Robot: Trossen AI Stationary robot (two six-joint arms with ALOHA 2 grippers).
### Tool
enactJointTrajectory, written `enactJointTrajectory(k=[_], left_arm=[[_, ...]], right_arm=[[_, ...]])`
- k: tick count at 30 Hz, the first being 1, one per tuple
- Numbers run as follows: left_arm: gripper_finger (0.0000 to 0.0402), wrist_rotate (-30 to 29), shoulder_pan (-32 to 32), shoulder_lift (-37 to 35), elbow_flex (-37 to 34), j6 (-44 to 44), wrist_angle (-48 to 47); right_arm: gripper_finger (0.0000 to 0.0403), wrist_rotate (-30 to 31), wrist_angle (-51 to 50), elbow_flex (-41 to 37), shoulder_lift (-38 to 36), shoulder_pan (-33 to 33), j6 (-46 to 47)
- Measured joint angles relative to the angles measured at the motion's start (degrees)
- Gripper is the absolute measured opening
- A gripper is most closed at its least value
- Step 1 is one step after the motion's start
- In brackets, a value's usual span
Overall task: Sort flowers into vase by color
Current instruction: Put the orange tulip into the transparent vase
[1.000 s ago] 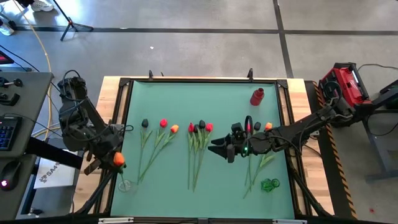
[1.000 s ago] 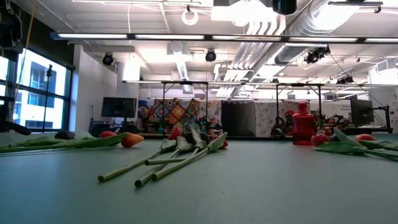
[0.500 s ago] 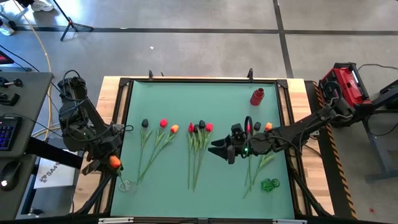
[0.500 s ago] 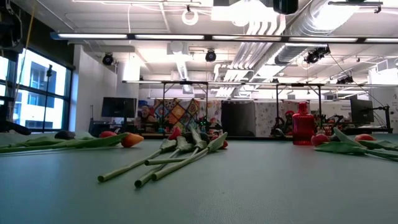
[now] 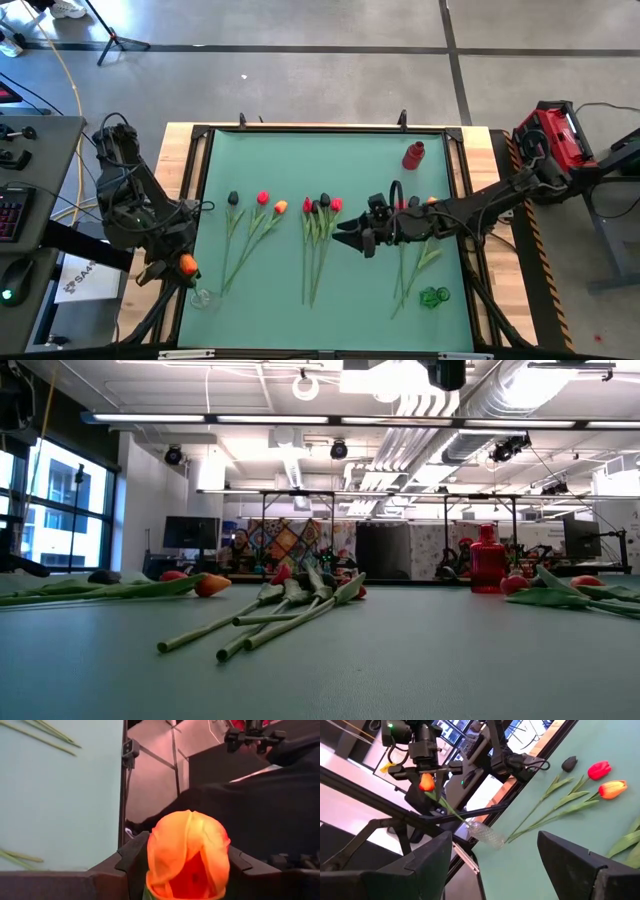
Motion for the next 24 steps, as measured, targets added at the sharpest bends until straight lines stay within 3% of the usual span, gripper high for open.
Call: enactJointTrajectory(k=[18,24], left_arm=[[0.0157,0.2,0.0,-4.0,0.1,-4.9,0.9],[0.0157,7.4,0.0,-4.0,0.1,-9.1,0.9]], right_arm=[[0.0281,-4.6,0.5,0.0,0.0,-0.9,-1.1],[0.0281,-4.9,0.5,0.0,0.0,-0.9,-1.2]])
